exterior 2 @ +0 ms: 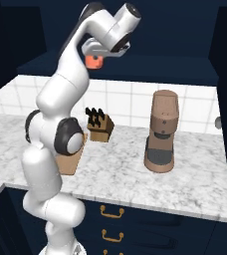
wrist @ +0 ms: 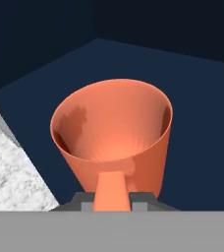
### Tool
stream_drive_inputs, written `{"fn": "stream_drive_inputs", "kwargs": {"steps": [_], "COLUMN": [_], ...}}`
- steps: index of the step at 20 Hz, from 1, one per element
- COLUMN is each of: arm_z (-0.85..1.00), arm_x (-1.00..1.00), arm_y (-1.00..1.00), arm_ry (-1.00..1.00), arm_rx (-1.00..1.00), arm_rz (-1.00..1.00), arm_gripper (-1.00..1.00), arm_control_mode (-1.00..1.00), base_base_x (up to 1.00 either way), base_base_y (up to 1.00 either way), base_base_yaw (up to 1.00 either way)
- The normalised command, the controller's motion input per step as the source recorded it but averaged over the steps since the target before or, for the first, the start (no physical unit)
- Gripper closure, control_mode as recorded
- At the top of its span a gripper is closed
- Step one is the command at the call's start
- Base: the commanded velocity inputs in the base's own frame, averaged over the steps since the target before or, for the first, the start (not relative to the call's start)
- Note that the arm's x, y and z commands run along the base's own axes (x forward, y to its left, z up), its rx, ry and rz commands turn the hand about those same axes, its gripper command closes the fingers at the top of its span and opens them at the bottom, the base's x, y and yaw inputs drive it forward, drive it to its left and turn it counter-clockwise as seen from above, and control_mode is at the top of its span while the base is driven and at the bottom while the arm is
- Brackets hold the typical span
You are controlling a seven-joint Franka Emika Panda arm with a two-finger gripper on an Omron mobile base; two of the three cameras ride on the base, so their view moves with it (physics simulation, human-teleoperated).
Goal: Pick the kettle from the counter and place it on the tray. Then pick the mug from the cabinet and place it on the tray. Then close the cabinet doors.
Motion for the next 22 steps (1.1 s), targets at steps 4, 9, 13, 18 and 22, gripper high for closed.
{"fn": "stream_drive_inputs", "kwargs": {"steps": [4,9,13,18,22], "arm_z": [-0.27,-0.12,0.0,-0.12,-0.65], "arm_x": [-1.0,-1.0,-1.0,-1.0,-0.83], "arm_y": [0.03,0.2,0.06,0.15,0.42], "arm_ry": [-0.21,-0.2,-0.11,-0.06,0.0], "arm_rx": [0.0,0.0,0.0,0.0,-0.09], "arm_rz": [0.21,0.13,0.17,0.3,0.3], "arm_gripper": [1.0,1.0,1.0,1.0,1.0], "arm_control_mode": [-1.0,-1.0,-1.0,-1.0,-1.0], "base_base_x": [0.0,0.0,0.0,0.0,0.0], "base_base_y": [0.0,0.0,0.0,0.0,0.0], "base_base_yaw": [0.0,0.0,0.0,0.0,0.0]}}
